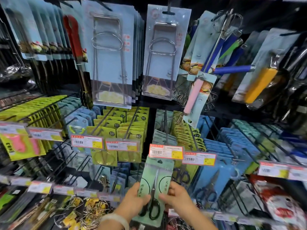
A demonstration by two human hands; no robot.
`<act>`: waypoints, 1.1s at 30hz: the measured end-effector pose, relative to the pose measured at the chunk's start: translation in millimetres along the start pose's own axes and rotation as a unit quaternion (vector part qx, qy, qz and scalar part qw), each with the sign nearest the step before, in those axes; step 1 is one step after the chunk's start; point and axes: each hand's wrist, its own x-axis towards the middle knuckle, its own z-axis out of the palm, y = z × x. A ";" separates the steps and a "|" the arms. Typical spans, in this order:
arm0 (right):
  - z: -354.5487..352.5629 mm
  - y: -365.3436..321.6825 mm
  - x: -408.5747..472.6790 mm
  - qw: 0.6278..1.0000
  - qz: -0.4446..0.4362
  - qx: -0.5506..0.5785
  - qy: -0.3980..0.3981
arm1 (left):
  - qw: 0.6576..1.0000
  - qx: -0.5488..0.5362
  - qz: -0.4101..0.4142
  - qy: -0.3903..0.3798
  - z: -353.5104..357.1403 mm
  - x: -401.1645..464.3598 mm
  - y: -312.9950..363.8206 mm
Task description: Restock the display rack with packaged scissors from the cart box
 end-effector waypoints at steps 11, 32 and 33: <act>-14.3 -26.5 10.5 0.985 -0.124 -0.065 0.104 | 0.991 0.043 0.098 0.076 8.7 13.4 30.5; -27.6 -14.6 37.6 0.967 0.041 -0.186 0.167 | 0.977 0.187 -0.045 0.095 20.5 67.8 22.2; -32.0 -10.8 29.7 0.964 0.051 -0.209 0.154 | 0.968 0.228 -0.066 0.082 25.1 64.7 20.3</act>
